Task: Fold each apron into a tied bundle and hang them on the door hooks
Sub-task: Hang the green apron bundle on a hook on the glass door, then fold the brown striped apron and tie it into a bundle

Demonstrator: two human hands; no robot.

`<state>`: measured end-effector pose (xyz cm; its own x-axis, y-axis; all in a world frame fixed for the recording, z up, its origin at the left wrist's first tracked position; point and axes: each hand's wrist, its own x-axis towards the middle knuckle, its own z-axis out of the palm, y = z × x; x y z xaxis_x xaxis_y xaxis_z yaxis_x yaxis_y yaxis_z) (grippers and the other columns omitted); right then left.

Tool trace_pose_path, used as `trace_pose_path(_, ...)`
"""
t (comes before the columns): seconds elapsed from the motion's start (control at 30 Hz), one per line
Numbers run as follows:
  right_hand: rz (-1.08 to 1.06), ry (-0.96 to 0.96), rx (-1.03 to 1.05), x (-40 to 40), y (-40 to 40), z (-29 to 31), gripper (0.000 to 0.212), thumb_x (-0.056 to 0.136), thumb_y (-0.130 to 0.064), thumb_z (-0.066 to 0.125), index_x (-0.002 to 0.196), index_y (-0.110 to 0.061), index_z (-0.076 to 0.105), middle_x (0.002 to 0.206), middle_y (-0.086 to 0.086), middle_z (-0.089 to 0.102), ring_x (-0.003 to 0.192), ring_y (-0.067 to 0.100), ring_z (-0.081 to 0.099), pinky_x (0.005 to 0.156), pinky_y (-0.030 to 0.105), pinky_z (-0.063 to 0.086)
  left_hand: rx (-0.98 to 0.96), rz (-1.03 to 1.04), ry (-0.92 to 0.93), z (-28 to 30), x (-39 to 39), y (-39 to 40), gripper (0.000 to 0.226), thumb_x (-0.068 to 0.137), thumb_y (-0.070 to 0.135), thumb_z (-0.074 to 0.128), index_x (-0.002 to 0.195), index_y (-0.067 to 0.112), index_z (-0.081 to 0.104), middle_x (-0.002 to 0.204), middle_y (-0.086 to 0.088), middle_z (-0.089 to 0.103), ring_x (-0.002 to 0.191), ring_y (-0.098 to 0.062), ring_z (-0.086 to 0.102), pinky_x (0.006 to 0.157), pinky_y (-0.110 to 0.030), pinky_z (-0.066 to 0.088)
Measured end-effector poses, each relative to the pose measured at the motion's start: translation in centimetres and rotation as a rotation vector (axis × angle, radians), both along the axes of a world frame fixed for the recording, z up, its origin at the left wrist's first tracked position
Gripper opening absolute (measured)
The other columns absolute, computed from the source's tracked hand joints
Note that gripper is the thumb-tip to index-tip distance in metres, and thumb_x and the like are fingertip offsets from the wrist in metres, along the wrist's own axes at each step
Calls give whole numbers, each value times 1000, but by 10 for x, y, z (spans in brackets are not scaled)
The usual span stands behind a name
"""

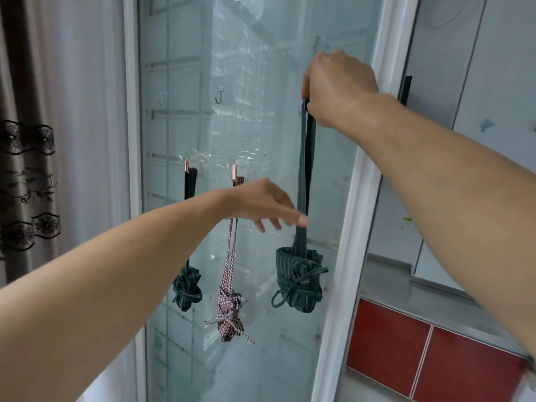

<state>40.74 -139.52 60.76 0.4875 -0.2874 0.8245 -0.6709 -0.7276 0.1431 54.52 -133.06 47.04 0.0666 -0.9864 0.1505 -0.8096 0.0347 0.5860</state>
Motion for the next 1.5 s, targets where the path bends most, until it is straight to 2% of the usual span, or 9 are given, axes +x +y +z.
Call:
trace_pose_path(0.17,-34,3,-23,0,9,-3,33,79,14,56,100,-10,67,98,12,61,73,29,49,72,35,36,168,34,-257,-41,-8,3,70,57,64,88,115,31,63,108,19,65,104,-13,66,97,-36,55)
trace_pose_path(0.3,-89,5,-59,-1,14,-6,31,77,15,55,69,-12,44,69,5,38,55,21,34,71,35,32,25,240,-408,-64,-28,-2,76,49,80,80,95,23,60,94,5,68,86,-19,65,78,-42,60)
trace_pose_path(0.4,-81,37,-35,-1,16,-4,25,78,13,57,80,-11,53,74,5,44,58,23,40,73,36,34,-74,326,-539,-76,-33,-4,83,46,94,67,89,24,57,86,7,65,79,-18,63,69,-37,57)
trace_pose_path(0.53,-109,88,-17,0,25,-8,19,81,7,55,77,-9,46,84,9,49,68,27,47,76,37,32,-95,349,-483,-86,-28,0,82,49,96,64,96,29,55,94,12,62,85,-15,60,73,-34,54)
trace_pose_path(0.67,-40,90,-118,16,44,-14,42,83,1,61,124,-10,61,132,16,52,123,36,49,79,40,33,-63,377,-354,-90,-30,7,86,54,91,67,115,33,49,113,15,62,95,-14,60,84,-37,54)
trace_pose_path(0.93,571,189,-108,84,138,-44,37,90,-6,54,123,-22,61,120,-2,58,100,21,59,80,35,43,-42,457,-226,-106,-17,70,103,59,75,80,145,39,36,129,18,58,96,-8,57,90,-33,52)
trace_pose_path(1.1,986,332,-2,144,255,-88,29,88,-15,58,111,-29,66,107,-11,52,105,20,61,79,31,39,20,826,-133,-142,34,221,79,79,56,79,145,31,44,136,9,57,106,-13,61,96,-33,51)
trace_pose_path(1.27,1285,504,53,172,411,-142,25,92,-22,63,115,-31,67,123,-4,61,114,22,59,89,35,48,72,1311,-8,-173,32,440,67,85,43,78,141,17,50,138,-1,58,115,-21,61,94,-26,47)
trace_pose_path(1.5,1802,845,10,59,768,-262,28,89,-28,67,116,-35,68,117,-4,67,107,23,65,83,36,56,231,2019,234,-242,-180,819,61,88,39,76,138,11,53,138,-7,57,125,-26,55,104,-37,47)
